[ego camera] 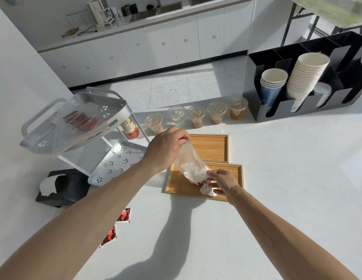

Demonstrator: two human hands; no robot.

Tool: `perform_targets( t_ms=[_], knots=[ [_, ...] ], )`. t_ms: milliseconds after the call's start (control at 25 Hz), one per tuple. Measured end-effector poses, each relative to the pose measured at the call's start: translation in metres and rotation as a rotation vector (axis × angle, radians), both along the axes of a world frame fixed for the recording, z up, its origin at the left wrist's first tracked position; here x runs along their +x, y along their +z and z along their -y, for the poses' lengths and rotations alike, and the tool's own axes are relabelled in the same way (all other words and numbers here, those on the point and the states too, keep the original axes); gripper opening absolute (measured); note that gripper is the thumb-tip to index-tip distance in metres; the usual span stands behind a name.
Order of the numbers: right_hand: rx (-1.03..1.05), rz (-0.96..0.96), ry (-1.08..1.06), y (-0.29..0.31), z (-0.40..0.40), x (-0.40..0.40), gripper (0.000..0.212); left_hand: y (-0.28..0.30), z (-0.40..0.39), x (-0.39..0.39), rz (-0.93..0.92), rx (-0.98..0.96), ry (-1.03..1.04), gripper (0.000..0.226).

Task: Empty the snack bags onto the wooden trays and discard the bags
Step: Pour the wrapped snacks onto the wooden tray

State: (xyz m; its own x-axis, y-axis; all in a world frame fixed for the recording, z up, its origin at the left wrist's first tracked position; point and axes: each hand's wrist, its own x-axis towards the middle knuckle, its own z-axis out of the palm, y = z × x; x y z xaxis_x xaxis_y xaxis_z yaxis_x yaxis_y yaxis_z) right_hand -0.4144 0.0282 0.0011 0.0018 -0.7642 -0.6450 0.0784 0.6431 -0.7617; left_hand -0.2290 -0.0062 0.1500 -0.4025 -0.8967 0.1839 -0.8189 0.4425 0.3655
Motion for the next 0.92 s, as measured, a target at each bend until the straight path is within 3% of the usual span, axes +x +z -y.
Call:
perform_targets(
  t_ms=[800, 920],
  knots=[
    [-0.024, 0.063, 0.053, 0.020, 0.006, 0.041, 0.013, 0.006, -0.016, 0.058, -0.063, -0.108, 0.136, 0.016],
    [-0.042, 0.140, 0.003, 0.029, -0.001, 0.034, 0.028, -0.004, -0.021, 0.075, -0.137, -0.083, 0.201, 0.014]
  ],
)
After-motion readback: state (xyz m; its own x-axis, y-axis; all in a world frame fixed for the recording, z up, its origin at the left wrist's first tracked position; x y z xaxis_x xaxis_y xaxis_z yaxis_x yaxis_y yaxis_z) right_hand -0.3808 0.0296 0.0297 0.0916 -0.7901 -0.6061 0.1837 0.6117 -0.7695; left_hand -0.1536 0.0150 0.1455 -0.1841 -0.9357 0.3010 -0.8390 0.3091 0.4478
